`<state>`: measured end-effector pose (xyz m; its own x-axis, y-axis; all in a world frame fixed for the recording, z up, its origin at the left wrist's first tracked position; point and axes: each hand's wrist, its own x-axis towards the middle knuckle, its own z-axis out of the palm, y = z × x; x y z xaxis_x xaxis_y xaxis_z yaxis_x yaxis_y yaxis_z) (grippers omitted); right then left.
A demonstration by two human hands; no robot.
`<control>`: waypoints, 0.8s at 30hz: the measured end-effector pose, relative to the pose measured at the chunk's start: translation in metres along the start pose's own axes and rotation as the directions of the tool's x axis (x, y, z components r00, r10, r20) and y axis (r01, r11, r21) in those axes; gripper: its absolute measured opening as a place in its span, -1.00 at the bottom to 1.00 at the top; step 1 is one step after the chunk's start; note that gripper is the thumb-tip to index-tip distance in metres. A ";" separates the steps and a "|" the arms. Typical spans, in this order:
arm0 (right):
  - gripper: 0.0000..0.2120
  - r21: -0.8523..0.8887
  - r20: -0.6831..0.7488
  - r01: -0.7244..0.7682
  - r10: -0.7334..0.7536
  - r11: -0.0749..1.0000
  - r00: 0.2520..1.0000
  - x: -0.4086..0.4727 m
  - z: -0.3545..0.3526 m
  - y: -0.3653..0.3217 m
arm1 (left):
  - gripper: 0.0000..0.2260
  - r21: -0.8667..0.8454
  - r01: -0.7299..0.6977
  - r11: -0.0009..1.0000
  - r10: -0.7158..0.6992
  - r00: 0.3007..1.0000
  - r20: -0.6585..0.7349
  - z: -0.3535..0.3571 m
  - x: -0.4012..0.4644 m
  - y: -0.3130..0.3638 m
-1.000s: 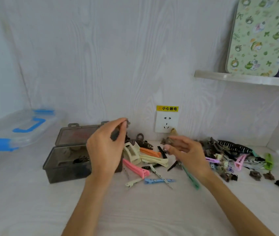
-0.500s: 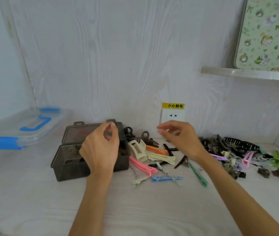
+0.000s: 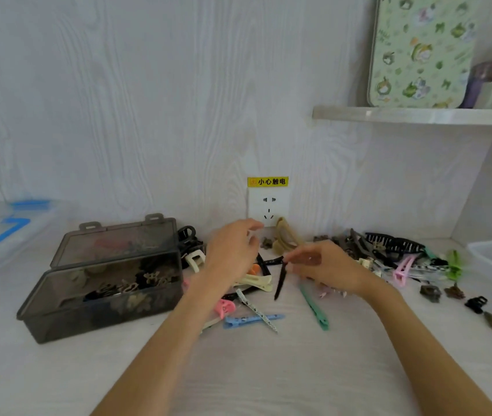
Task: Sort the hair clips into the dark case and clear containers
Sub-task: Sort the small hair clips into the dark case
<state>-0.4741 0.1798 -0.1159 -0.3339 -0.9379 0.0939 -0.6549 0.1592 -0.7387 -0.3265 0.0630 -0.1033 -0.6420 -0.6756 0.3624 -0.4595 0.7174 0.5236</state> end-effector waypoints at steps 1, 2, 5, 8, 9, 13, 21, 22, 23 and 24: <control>-0.83 0.122 -0.079 0.000 0.010 0.992 0.997 0.001 -0.002 0.000 | -0.69 0.019 -0.001 1.000 0.001 1.000 -0.006 0.005 0.007 0.001; -0.82 0.258 -0.159 -0.007 0.050 0.966 0.986 0.001 -0.005 0.000 | -0.67 0.042 -0.006 0.999 0.006 1.000 -0.002 0.011 0.013 0.001; -0.78 0.566 -0.339 -0.010 0.244 0.824 0.908 0.005 -0.014 0.006 | -0.65 0.129 -0.048 0.990 0.038 0.996 0.077 0.033 0.023 0.005; -0.84 0.547 -0.457 -0.041 0.339 0.836 0.822 0.007 -0.018 0.019 | -0.69 0.253 -0.063 0.965 0.038 0.994 0.101 0.052 0.025 0.003; -0.85 0.499 -0.482 -0.049 0.324 0.865 0.814 0.008 -0.018 0.023 | -0.68 0.272 -0.059 0.961 0.034 0.995 0.094 0.056 0.025 0.002; -0.87 0.409 -0.632 0.041 0.250 0.912 0.733 0.006 -0.028 0.027 | -0.68 0.359 -0.031 0.933 0.020 0.999 0.033 0.053 0.027 -0.005; -0.71 0.462 -0.581 -0.040 0.337 0.886 0.741 -0.014 -0.064 0.028 | -0.85 0.348 0.025 0.937 -0.018 1.000 -0.022 0.045 0.015 -0.013; -0.74 0.382 -0.541 -0.079 0.292 0.921 0.789 -0.015 -0.065 0.028 | -0.86 0.329 0.036 0.943 -0.024 0.999 -0.042 0.044 0.014 -0.014; -0.77 0.290 -0.486 -0.124 0.258 0.949 0.835 -0.016 -0.065 0.029 | -0.87 0.300 0.049 0.953 -0.029 0.997 -0.072 0.042 0.012 -0.014; -0.77 0.184 -0.422 -0.170 0.234 0.968 0.876 -0.016 -0.063 0.030 | -0.87 0.267 0.058 0.962 -0.030 0.994 -0.109 0.041 0.012 -0.012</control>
<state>-0.5315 0.2190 -0.0976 -0.7318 -0.6541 0.1914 -0.4528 0.2567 -0.8539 -0.3533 0.0530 -0.1370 -0.5572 -0.7112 0.4286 -0.6430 0.6961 0.3194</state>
